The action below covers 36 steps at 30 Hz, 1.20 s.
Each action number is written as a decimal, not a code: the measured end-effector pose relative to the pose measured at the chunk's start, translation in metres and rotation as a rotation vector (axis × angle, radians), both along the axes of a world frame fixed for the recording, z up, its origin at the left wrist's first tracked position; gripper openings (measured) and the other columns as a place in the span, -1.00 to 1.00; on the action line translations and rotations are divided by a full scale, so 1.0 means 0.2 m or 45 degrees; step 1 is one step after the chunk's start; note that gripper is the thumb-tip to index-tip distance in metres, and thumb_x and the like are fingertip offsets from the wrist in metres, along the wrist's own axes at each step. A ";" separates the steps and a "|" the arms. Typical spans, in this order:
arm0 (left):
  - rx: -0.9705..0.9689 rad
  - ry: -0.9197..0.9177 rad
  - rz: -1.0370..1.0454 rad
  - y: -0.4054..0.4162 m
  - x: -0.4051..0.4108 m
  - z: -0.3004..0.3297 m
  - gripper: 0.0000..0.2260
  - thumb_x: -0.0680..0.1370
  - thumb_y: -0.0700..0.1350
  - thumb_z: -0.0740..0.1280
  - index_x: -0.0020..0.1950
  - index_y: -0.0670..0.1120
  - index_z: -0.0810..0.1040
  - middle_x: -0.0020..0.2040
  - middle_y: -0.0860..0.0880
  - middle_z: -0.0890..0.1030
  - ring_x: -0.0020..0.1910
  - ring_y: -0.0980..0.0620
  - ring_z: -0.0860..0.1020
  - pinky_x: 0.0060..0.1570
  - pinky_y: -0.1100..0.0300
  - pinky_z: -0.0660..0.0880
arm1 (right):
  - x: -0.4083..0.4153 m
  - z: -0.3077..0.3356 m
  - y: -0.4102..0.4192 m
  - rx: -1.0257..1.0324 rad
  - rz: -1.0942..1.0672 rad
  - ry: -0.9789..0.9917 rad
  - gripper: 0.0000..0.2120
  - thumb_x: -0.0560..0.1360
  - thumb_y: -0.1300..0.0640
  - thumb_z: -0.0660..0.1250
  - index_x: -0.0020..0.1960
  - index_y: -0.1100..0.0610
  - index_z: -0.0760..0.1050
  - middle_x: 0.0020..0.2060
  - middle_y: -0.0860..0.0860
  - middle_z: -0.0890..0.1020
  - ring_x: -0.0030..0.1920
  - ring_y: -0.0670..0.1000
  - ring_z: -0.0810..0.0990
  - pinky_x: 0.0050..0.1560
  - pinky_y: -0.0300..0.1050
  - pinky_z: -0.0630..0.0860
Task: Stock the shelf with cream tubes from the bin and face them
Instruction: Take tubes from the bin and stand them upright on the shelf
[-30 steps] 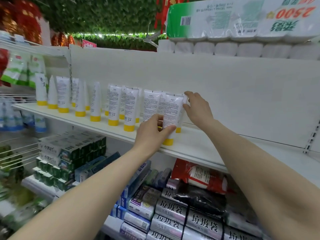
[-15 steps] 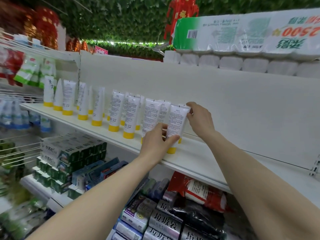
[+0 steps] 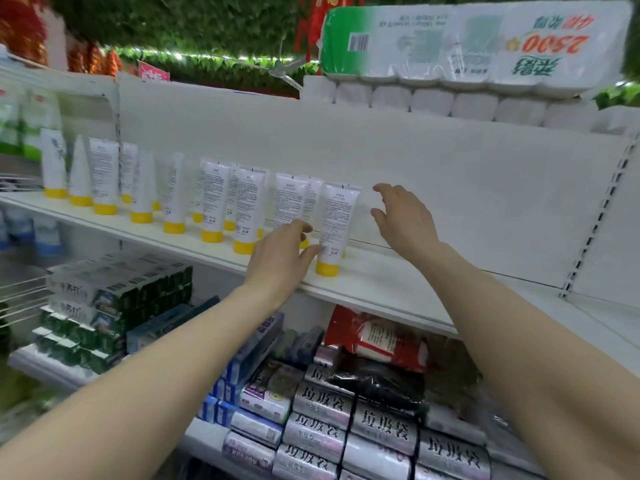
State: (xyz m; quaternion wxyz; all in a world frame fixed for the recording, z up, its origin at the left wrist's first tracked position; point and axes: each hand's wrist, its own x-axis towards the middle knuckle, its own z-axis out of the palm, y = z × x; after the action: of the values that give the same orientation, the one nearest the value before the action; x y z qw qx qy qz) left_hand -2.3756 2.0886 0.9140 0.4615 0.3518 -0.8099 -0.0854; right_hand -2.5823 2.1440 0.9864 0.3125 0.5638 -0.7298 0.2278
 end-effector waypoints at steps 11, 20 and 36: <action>-0.163 -0.142 0.005 -0.01 0.35 -0.18 -0.66 0.55 0.02 0.31 0.31 0.00 0.45 0.26 -0.04 0.50 0.22 -0.11 0.42 0.02 0.00 0.45 | 0.39 -0.28 0.38 0.002 -0.165 0.104 -0.61 0.61 0.04 0.17 0.41 0.12 0.36 0.22 0.11 0.51 0.19 0.16 0.44 0.08 0.03 0.43; -0.114 -0.218 -0.093 -0.06 0.76 -0.61 -0.64 0.54 -0.02 0.31 0.32 -0.06 0.42 0.29 -0.12 0.43 0.24 -0.18 0.40 0.11 -0.08 0.44 | 0.82 -0.75 0.48 0.051 -0.225 0.257 -0.65 0.55 0.01 0.18 0.23 0.18 0.48 0.07 0.18 0.57 0.08 0.26 0.49 0.02 0.10 0.41; 0.636 -0.777 -0.052 -0.03 1.49 -2.24 -0.65 0.52 -0.12 0.36 0.30 -0.10 0.46 0.19 -0.15 0.49 0.16 -0.22 0.45 0.07 -0.07 0.44 | 1.51 -2.52 0.33 0.886 0.022 -0.422 -0.69 0.44 0.11 0.39 0.14 0.21 0.52 0.00 0.17 0.55 -0.03 0.25 0.52 -0.07 0.05 0.48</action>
State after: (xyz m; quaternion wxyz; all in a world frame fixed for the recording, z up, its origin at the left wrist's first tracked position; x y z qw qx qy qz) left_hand -2.0778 2.0822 0.4657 0.0979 0.4464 -0.8710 -0.1804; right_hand -2.2797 2.2102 0.4830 -0.0215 0.5980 -0.7992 0.0572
